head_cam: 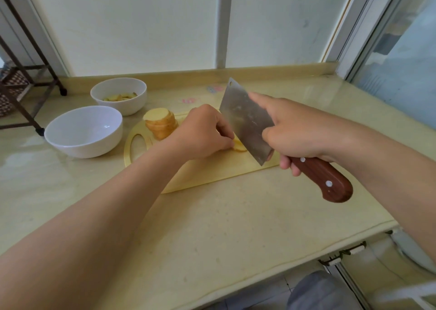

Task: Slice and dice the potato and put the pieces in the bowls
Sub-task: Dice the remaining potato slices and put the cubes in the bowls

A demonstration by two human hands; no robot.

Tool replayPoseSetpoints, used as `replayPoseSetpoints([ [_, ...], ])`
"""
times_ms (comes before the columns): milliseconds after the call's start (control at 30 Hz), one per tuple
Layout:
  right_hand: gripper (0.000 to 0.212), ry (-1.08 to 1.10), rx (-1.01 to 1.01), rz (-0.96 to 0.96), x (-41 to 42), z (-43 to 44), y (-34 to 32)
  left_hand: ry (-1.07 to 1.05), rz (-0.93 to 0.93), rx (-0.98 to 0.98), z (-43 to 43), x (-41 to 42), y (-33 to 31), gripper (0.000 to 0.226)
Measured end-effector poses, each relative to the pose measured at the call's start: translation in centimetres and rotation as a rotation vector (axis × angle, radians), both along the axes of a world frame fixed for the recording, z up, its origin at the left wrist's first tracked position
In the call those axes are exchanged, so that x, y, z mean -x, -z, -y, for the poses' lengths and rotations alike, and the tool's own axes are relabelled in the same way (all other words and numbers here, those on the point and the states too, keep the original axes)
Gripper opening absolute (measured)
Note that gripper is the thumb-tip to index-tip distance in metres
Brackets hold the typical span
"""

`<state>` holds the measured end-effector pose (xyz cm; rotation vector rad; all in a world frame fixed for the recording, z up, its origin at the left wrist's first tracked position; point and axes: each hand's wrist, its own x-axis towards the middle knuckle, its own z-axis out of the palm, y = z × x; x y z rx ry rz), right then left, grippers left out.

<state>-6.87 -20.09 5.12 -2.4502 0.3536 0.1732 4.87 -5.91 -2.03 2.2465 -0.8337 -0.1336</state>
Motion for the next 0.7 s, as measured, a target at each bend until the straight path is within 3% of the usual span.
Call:
replayPoseSetpoints([
  [367,0.091,0.005,0.098,-0.058,-4.0,-2.3,1.8,-0.033,-0.008,0.019,0.3,0.0,0.5,0.006],
  [567,0.084,0.021,-0.016,0.038,-5.7,-0.8,1.1,-0.047,-0.038,0.044,0.1,0.1,0.4,0.005],
  [700,0.085,0.106,-0.198,0.139,-3.4,2.2,0.5,-0.053,-0.037,0.043,-0.1,-0.1,0.4,0.009],
])
